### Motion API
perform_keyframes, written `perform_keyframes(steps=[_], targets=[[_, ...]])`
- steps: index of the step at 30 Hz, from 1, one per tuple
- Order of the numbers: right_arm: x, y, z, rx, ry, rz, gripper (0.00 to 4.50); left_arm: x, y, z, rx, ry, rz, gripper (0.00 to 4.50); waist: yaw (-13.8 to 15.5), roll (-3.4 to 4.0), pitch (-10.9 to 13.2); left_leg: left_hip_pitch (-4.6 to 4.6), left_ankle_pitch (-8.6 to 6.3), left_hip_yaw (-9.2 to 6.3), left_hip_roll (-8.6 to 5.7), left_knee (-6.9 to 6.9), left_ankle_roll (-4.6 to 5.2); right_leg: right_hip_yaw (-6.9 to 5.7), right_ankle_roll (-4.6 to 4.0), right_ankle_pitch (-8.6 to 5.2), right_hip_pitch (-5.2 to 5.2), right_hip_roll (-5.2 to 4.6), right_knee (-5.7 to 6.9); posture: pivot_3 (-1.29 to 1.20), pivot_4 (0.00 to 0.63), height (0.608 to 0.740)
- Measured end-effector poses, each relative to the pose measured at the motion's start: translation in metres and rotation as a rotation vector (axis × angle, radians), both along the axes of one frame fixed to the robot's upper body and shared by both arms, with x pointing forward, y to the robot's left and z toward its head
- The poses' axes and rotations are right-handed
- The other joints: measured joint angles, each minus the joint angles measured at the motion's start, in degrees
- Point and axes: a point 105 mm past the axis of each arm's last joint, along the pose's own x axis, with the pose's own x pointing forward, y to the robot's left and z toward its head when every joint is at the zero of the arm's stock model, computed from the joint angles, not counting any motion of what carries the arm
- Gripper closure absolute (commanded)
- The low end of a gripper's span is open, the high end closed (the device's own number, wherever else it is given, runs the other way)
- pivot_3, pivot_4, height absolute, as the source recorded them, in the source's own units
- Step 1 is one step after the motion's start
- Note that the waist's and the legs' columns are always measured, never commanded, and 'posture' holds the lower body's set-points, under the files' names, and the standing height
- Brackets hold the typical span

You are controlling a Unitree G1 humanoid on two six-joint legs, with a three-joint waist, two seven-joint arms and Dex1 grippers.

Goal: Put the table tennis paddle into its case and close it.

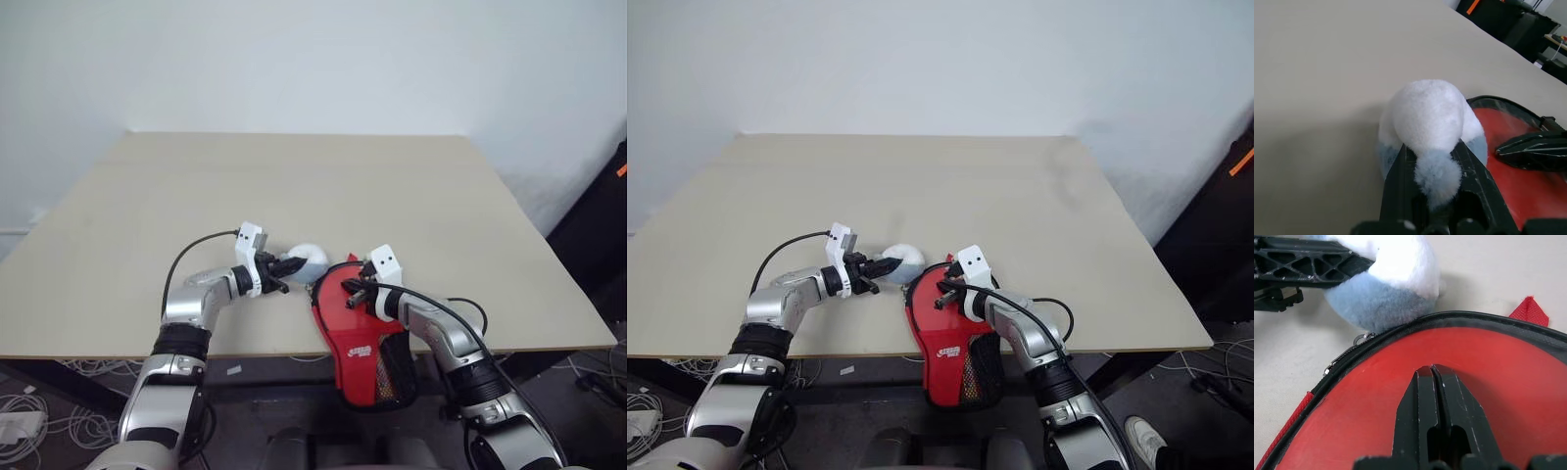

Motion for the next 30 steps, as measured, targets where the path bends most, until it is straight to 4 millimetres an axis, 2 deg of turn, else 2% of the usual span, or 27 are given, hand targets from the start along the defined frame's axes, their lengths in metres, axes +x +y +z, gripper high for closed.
perform_keyframes(steps=[8, 13, 18, 24, 30], targets=[[-0.002, 0.001, 0.0, 0.005, -0.005, 0.007, 4.5, 0.016, 0.011, -0.001, 0.052, -0.015, 0.05, 4.41, -0.01, 0.0, 0.0, 0.01, 0.0, -0.01, 0.01, 0.0, 0.0, -0.01, 0.06, -0.04, 0.0, 0.01, 0.01, 0.0, 0.0, 0.74], [-0.002, 0.001, 0.0, 0.004, -0.006, 0.007, 4.5, 0.027, 0.01, 0.0, 0.079, -0.043, 0.087, 4.41, 0.0, -0.01, -0.01, 0.01, 0.0, -0.01, 0.01, 0.0, 0.0, -0.01, 0.15, -0.09, 0.01, 0.01, 0.01, 0.0, 0.0, 0.74], [-0.003, 0.0, 0.0, 0.001, -0.007, 0.006, 4.5, 0.039, 0.0, 0.0, 0.089, -0.058, 0.13, 4.41, 0.06, -0.03, -0.01, 0.0, 0.0, -0.05, 0.0, 0.07, 0.0, -0.05, 0.17, -0.1, 0.05, 0.01, 0.01, 0.0, 0.0, 0.74], [-0.004, 0.002, 0.0, 0.002, -0.007, 0.015, 4.5, 0.053, -0.022, 0.01, 0.099, -0.092, 0.147, 4.41, 0.01, -0.04, -0.01, -0.02, 0.0, -0.05, 0.0, 0.08, 0.0, -0.05, 0.19, -0.1, 0.04, 0.02, 0.02, 0.0, 0.0, 0.74], [-0.005, 0.002, 0.0, 0.003, -0.007, 0.015, 4.5, 0.057, -0.033, 0.015, 0.121, -0.111, 0.131, 4.41, 0.01, -0.04, -0.01, -0.03, 0.0, -0.05, 0.0, 0.08, 0.0, -0.05, 0.19, -0.11, 0.04, 0.02, 0.03, 0.0, 0.0, 0.74]])
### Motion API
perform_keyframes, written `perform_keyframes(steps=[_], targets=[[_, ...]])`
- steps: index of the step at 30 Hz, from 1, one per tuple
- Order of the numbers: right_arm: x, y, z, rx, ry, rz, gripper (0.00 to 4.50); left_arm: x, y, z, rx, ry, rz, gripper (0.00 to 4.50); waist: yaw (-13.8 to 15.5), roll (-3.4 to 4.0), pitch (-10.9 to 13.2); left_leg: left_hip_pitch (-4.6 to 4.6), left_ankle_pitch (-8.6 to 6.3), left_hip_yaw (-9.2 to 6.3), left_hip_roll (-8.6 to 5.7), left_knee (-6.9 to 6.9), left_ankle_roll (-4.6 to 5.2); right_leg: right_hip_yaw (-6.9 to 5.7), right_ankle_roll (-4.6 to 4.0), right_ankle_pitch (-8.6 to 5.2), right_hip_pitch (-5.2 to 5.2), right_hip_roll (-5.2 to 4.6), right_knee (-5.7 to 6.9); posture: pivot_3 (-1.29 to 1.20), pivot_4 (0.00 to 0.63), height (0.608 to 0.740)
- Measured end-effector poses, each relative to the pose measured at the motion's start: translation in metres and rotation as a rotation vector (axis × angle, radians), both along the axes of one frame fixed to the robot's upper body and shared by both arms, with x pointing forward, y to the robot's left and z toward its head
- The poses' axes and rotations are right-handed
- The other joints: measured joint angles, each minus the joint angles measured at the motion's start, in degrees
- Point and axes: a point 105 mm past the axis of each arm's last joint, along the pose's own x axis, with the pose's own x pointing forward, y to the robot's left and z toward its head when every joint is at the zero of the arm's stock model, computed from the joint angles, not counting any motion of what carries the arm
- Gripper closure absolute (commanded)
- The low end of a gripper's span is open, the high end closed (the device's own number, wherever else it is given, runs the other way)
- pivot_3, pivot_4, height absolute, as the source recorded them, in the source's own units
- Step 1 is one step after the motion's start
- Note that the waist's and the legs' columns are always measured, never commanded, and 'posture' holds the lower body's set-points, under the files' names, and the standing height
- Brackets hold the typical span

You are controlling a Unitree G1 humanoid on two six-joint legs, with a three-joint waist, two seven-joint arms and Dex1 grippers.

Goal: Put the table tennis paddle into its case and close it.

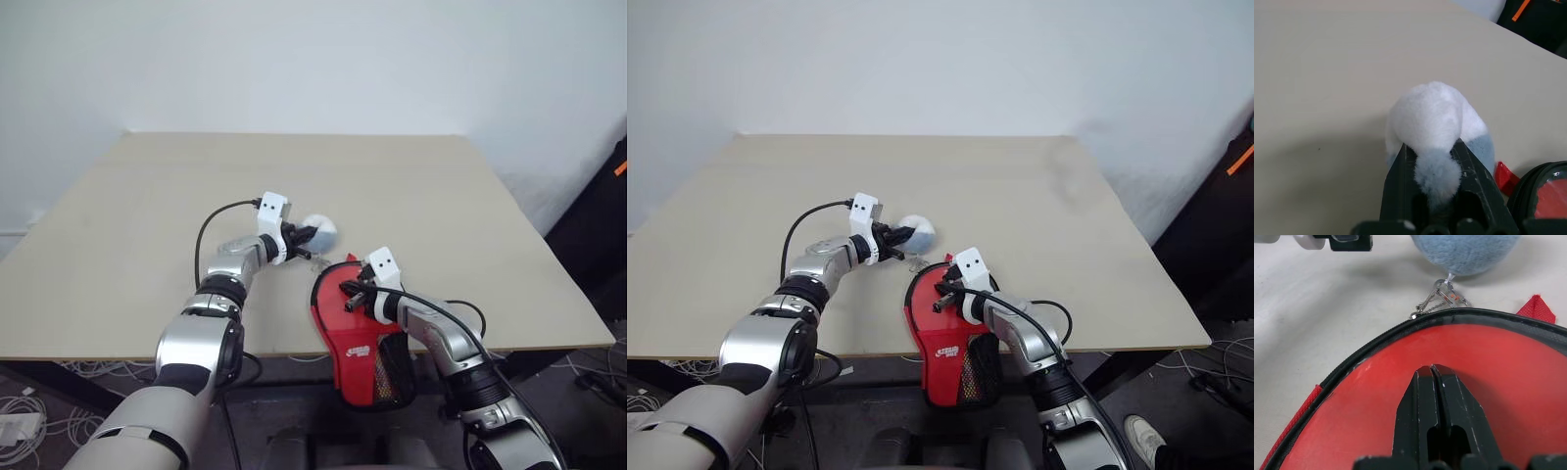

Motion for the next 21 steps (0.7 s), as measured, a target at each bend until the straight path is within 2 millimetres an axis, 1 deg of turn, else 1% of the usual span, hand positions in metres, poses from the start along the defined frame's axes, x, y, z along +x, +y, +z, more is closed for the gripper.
perform_keyframes(steps=[7, 10, 15, 21], targets=[[-0.001, 0.0, 0.0, 0.0, 0.004, 0.001, 4.5, 0.004, -0.009, 0.001, 0.012, 0.008, 0.018, 4.41, 0.0, -0.01, 0.0, -0.01, 0.0, -0.01, 0.0, 0.0, 0.0, 0.0, 0.02, -0.01, 0.0, 0.0, 0.0, 0.0, 0.0, 0.74], [-0.001, 0.0, 0.0, 0.0, 0.004, 0.001, 4.5, 0.008, -0.018, 0.006, 0.028, -0.002, 0.031, 4.41, 0.01, -0.01, 0.0, -0.01, 0.0, -0.01, 0.0, 0.01, 0.0, 0.0, 0.03, -0.02, 0.0, 0.0, 0.0, 0.0, 0.0, 0.74], [-0.002, 0.002, 0.0, 0.002, 0.006, 0.005, 4.5, 0.014, -0.035, 0.021, 0.032, -0.04, 0.033, 4.41, -0.01, -0.01, 0.01, -0.02, 0.0, -0.01, -0.01, 0.0, 0.0, 0.0, 0.05, -0.03, -0.01, 0.0, 0.0, 0.0, 0.0, 0.74], [-0.002, 0.002, 0.001, 0.003, 0.007, 0.006, 4.5, 0.016, -0.049, 0.024, 0.043, -0.048, 0.032, 4.41, 0.01, -0.01, 0.01, -0.03, 0.0, -0.01, -0.01, 0.02, 0.0, 0.0, 0.05, -0.03, -0.01, 0.01, 0.0, 0.0, 0.0, 0.74]])
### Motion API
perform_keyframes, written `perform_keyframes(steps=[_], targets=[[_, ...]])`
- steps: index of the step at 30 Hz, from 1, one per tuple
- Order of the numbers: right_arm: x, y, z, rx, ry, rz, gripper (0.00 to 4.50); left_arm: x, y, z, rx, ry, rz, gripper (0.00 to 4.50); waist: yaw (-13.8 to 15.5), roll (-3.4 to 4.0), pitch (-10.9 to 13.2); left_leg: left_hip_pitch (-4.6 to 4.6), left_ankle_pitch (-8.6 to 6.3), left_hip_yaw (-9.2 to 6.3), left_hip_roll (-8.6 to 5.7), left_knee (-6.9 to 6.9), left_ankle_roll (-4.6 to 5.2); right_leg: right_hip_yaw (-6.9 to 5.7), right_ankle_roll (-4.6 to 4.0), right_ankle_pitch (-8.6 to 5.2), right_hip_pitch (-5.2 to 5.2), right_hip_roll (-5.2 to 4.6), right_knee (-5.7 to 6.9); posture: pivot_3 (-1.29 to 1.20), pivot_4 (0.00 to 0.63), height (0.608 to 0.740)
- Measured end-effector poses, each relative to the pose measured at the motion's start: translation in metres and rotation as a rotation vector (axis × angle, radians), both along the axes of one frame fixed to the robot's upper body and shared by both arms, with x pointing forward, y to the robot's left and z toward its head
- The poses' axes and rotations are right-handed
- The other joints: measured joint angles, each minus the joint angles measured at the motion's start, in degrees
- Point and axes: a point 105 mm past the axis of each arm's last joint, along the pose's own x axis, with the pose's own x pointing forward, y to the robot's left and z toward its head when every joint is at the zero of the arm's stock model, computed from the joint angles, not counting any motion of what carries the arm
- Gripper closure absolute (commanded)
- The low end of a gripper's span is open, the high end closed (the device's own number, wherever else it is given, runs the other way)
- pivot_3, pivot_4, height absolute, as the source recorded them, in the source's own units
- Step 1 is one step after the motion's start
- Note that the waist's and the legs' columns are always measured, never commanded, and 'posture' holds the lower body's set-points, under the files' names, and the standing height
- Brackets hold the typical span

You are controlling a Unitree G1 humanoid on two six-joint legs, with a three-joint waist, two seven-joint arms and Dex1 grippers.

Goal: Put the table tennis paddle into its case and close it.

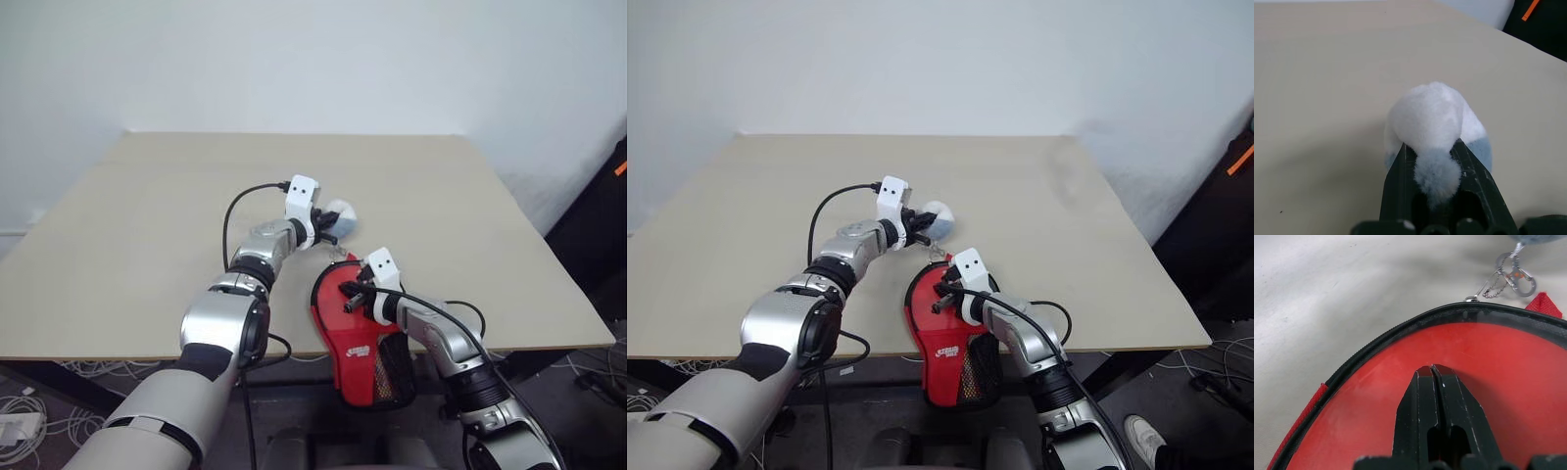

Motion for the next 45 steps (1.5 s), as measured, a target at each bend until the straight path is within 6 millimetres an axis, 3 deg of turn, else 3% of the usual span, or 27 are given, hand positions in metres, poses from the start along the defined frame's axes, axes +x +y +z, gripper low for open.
perform_keyframes(steps=[4, 11, 18, 22, 35, 40, 45], targets=[[0.0, 0.0, 0.0, -0.001, 0.001, 0.001, 4.5, -0.005, -0.021, 0.003, -0.005, -0.01, -0.075, 4.41, 0.01, 0.0, 0.0, -0.02, 0.0, 0.0, -0.01, 0.01, 0.0, 0.0, 0.0, 0.0, -0.01, 0.0, -0.01, 0.0, 0.0, 0.74], [-0.001, 0.001, 0.0, -0.001, 0.001, 0.003, 4.5, -0.031, -0.055, 0.001, 0.061, -0.033, -0.401, 4.41, -0.01, 0.01, 0.0, -0.02, 0.0, 0.0, -0.01, 0.0, 0.0, 0.0, -0.01, 0.0, -0.02, 0.0, -0.01, 0.0, 0.0, 0.74], [-0.001, 0.001, 0.0, -0.001, 0.002, 0.007, 4.5, -0.063, -0.056, -0.028, 0.128, 0.032, -0.657, 4.41, -0.02, 0.02, 0.0, -0.02, -0.01, -0.01, 0.0, 0.02, 0.01, 0.0, -0.06, 0.03, -0.01, 0.0, 0.0, 0.0, 0.0, 0.74], [-0.001, 0.002, 0.0, 0.001, 0.008, 0.014, 4.5, -0.071, -0.049, -0.026, 0.158, 0.047, -0.762, 4.41, -0.02, 0.02, -0.01, -0.01, -0.01, -0.02, 0.01, 0.03, 0.02, 0.0, -0.06, 0.03, 0.0, 0.0, 0.0, 0.0, 0.0, 0.74], [-0.001, 0.003, 0.0, 0.005, 0.013, 0.023, 4.5, -0.072, -0.021, -0.024, 0.165, 0.126, -0.785, 0.03, -0.04, 0.02, -0.01, -0.01, -0.02, -0.06, 0.01, 0.06, 0.05, 0.0, 0.01, -0.01, 0.01, 0.0, 0.04, 0.0, 0.0, 0.74], [-0.001, 0.004, 0.0, 0.007, 0.016, 0.03, 4.5, -0.066, -0.005, -0.021, 0.23, 0.095, -0.764, 0.01, -0.25, 0.02, -0.01, -0.01, -0.01, -0.06, 0.01, 0.07, 0.05, 0.0, 0.0, -0.01, 0.0, 0.01, 0.07, 0.0, 0.0, 0.74], [-0.001, 0.006, 0.0, 0.01, 0.017, 0.039, 4.5, -0.062, 0.009, -0.001, 0.257, 0.062, -0.788, 0.01, -0.56, 0.02, -0.01, -0.03, -0.01, -0.06, 0.02, 0.07, 0.05, 0.0, 0.0, -0.01, -0.02, 0.02, 0.09, 0.0, 0.0, 0.74]])
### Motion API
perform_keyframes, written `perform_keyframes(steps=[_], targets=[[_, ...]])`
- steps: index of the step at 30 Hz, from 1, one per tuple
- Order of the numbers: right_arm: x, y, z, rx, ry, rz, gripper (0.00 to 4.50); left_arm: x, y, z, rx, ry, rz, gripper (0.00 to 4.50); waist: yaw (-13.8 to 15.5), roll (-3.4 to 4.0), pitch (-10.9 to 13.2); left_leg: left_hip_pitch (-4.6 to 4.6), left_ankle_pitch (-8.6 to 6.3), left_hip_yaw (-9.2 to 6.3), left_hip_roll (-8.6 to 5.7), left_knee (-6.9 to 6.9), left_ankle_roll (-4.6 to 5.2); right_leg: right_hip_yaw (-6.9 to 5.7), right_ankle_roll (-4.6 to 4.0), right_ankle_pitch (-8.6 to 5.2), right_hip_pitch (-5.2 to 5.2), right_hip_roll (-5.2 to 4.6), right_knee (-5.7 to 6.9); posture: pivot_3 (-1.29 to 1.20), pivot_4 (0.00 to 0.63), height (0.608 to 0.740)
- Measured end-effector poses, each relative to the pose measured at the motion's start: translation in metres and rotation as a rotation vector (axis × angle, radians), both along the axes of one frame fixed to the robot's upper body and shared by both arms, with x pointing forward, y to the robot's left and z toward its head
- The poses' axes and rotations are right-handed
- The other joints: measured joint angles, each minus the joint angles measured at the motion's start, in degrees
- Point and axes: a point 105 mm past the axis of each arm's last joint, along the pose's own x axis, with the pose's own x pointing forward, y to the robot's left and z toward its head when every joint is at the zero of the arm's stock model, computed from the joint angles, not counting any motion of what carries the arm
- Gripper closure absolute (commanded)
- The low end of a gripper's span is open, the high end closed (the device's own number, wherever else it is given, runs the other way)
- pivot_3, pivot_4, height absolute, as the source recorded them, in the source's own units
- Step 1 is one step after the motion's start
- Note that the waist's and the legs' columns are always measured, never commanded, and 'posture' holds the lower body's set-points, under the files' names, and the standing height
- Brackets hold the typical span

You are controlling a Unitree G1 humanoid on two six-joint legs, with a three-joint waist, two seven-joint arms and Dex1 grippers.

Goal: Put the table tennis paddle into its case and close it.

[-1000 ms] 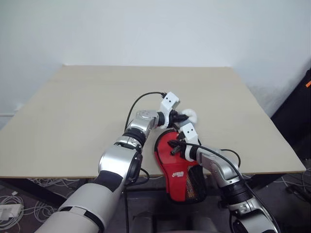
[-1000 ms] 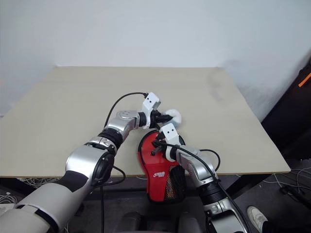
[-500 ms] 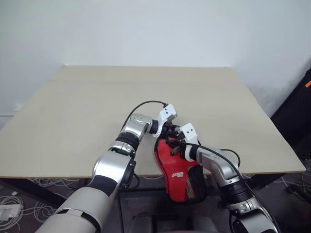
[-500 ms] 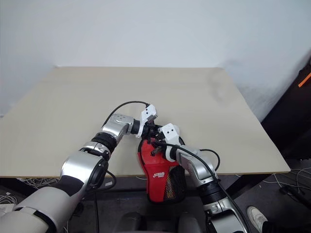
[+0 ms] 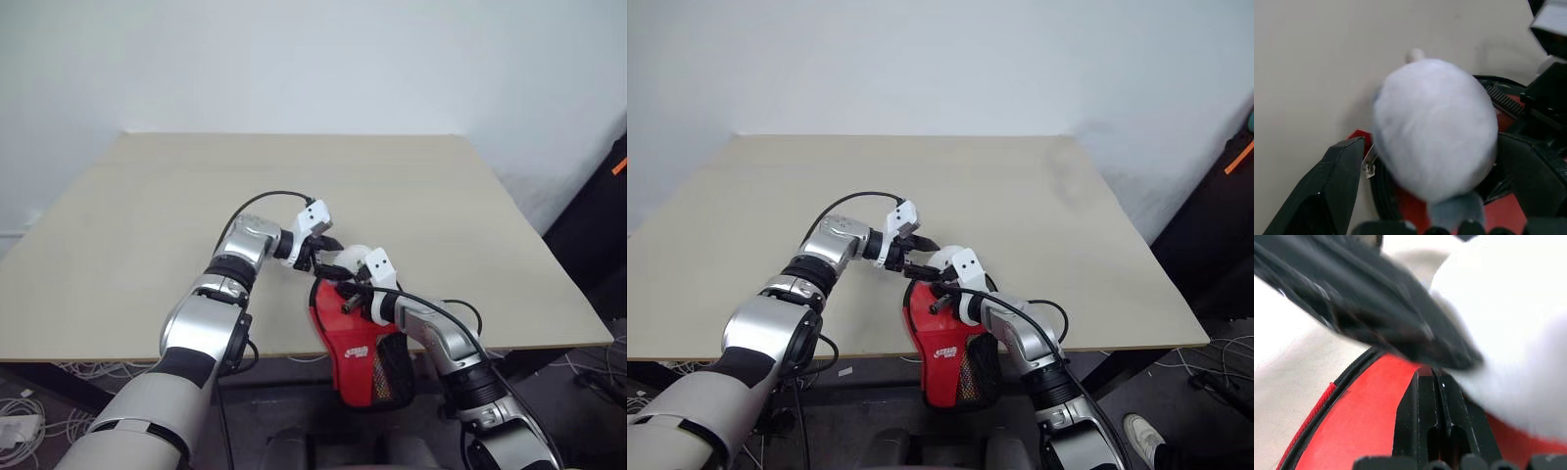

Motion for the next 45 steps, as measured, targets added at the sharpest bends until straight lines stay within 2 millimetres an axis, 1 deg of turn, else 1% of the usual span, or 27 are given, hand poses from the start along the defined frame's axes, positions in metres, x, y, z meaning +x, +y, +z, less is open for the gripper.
perform_keyframes(steps=[5, 8, 9, 11, 12, 14, 16, 18, 19, 20, 23, 26, 28, 31, 32, 34, 39, 45], targets=[[-0.001, 0.002, 0.0, -0.002, -0.001, 0.014, 4.5, 0.003, 0.018, 0.042, 0.007, -0.094, -0.071, 0.01, -0.48, 0.0, 0.0, -0.01, 0.0, 0.0, 0.01, 0.0, 0.0, 0.01, 0.0, 0.0, -0.01, 0.0, 0.01, 0.0, 0.0, 0.74], [-0.004, 0.0, 0.001, -0.005, 0.0, 0.028, 3.93, -0.003, 0.024, 0.064, -0.01, -0.12, -0.12, 0.0, -0.48, 0.02, 0.01, -0.04, 0.0, 0.0, 0.02, 0.0, 0.0, 0.01, 0.0, -0.01, -0.03, 0.0, 0.02, 0.0, 0.0, 0.74], [-0.006, 0.0, 0.002, -0.002, 0.002, 0.034, 3.66, -0.005, 0.027, 0.071, -0.015, -0.128, -0.133, 0.0, -0.47, 0.02, 0.01, -0.05, 0.0, -0.01, 0.02, 0.01, 0.0, 0.01, 0.0, -0.01, -0.04, 0.0, 0.02, 0.0, 0.0, 0.74], [-0.012, -0.002, 0.004, 0.001, 0.015, 0.052, 2.97, -0.011, 0.032, 0.081, -0.029, -0.151, -0.154, 0.37, -0.48, 0.04, 0.01, -0.05, -0.01, 0.0, 0.02, 0.01, 0.01, 0.05, 0.01, -0.01, -0.03, 0.0, 0.02, 0.0, 0.0, 0.74], [-0.014, -0.004, 0.005, 0.002, 0.024, 0.056, 2.58, -0.014, 0.035, 0.08, -0.03, -0.149, -0.157, 0.62, -0.45, 0.04, 0.01, -0.05, -0.01, 0.0, 0.02, 0.03, 0.02, 0.05, 0.0, -0.01, -0.03, -0.01, 0.04, 0.0, 0.0, 0.74], [-0.021, -0.008, 0.008, 0.013, 0.046, 0.061, 1.97, -0.022, 0.041, 0.071, -0.041, -0.128, -0.151, 1.22, -0.48, 0.09, 0.01, -0.04, -0.01, 0.02, 0.02, 0.04, 0.02, 0.08, 0.0, 0.0, -0.04, -0.01, 0.08, 0.0, 0.0, 0.74], [-0.027, -0.019, 0.013, 0.014, 0.074, 0.055, 1.22, -0.035, 0.048, 0.045, -0.058, -0.049, -0.121, 1.98, -0.47, 0.09, 0.02, -0.07, -0.01, 0.04, 0.04, 0.06, 0.02, 0.11, -0.06, 0.03, -0.12, 0.0, 0.14, 0.0, 0.0, 0.74], [-0.03, -0.029, 0.021, 0.022, 0.084, 0.045, 0.6, -0.046, 0.052, 0.026, -0.068, 0.016, -0.09, 2.65, -0.46, 0.07, 0.05, -0.17, -0.01, 0.03, 0.04, 0.11, 0.03, 0.1, -0.06, 0.03, -0.2, 0.0, 0.17, 0.0, 0.0, 0.74], [-0.032, -0.033, 0.028, 0.03, 0.079, 0.046, 0.23, -0.051, 0.052, 0.019, -0.078, 0.042, -0.076, 3.01, -0.44, 0.07, 0.05, -0.2, -0.01, 0.02, 0.04, 0.13, 0.03, 0.1, -0.06, 0.03, -0.22, 0.0, 0.17, 0.0, 0.0, 0.74], [-0.034, -0.036, 0.04, 0.044, 0.064, 0.053, 0.0, -0.056, 0.052, 0.013, -0.091, 0.064, -0.062, 3.43, -0.41, 0.06, 0.06, -0.21, -0.01, 0.01, 0.04, 0.13, 0.03, 0.09, -0.06, 0.03, -0.23, 0.0, 0.17, 0.0, 0.0, 0.74], [-0.037, -0.042, 0.069, 0.068, 0.016, 0.09, 0.0, -0.064, 0.05, 0.004, -0.111, 0.089, -0.023, 4.46, -0.38, 0.06, 0.06, -0.17, -0.01, 0.01, 0.04, 0.13, 0.03, 0.08, -0.03, 0.02, -0.19, 0.0, 0.16, 0.0, 0.0, 0.74], [-0.033, -0.053, 0.095, 0.066, -0.042, 0.095, 0.0, -0.07, 0.049, -0.012, -0.118, 0.111, 0.028, 4.46, -0.38, 0.06, 0.06, -0.13, -0.01, 0.03, 0.04, 0.12, 0.03, 0.08, -0.03, 0.01, -0.18, 0.0, 0.15, 0.0, 0.0, 0.74], [-0.028, -0.058, 0.105, 0.061, -0.071, 0.082, 0.0, -0.072, 0.046, -0.021, -0.12, 0.125, 0.054, 4.46, -0.37, 0.06, 0.06, -0.14, -0.01, 0.04, 0.04, 0.12, 0.03, 0.08, -0.03, 0.01, -0.18, 0.0, 0.15, 0.0, 0.0, 0.74], [-0.016, -0.06, 0.121, 0.062, -0.117, 0.069, 0.0, -0.069, 0.035, -0.026, -0.139, 0.108, 0.078, 4.46, -0.35, 0.06, 0.05, -0.13, -0.01, 0.05, 0.03, 0.12, 0.03, 0.08, -0.07, 0.03, -0.16, 0.0, 0.12, 0.0, 0.0, 0.74], [-0.012, -0.059, 0.123, 0.065, -0.125, 0.065, 0.0, -0.068, 0.031, -0.027, -0.146, 0.101, 0.08, 4.46, -0.36, 0.06, 0.05, -0.14, -0.01, 0.05, 0.03, 0.12, 0.03, 0.08, -0.1, 0.05, -0.16, 0.0, 0.12, 0.0, 0.0, 0.74], [-0.005, -0.061, 0.121, 0.06, -0.128, 0.043, 0.0, -0.068, 0.024, -0.028, -0.155, 0.09, 0.079, 4.46, -0.36, 0.06, 0.05, -0.13, -0.01, 0.05, 0.02, 0.11, 0.03, 0.08, -0.12, 0.07, -0.14, 0.0, 0.1, 0.0, 0.0, 0.74], [0.015, -0.064, 0.091, 0.022, -0.073, -0.018, 0.0, -0.066, 0.006, -0.036, -0.171, 0.086, 0.077, 4.46, -0.39, 0.07, 0.05, -0.14, 0.0, 0.07, 0.01, 0.11, 0.04, 0.09, -0.14, 0.08, -0.16, 0.0, 0.1, 0.0, 0.0, 0.74], [0.024, -0.06, 0.064, -0.009, -0.045, -0.021, 0.0, -0.066, -0.007, -0.045, -0.164, 0.079, 0.06, 4.46, -0.39, 0.07, 0.05, -0.14, 0.0, 0.06, 0.01, 0.11, 0.05, 0.09, -0.23, 0.14, -0.15, 0.01, 0.1, 0.0, 0.0, 0.74]])
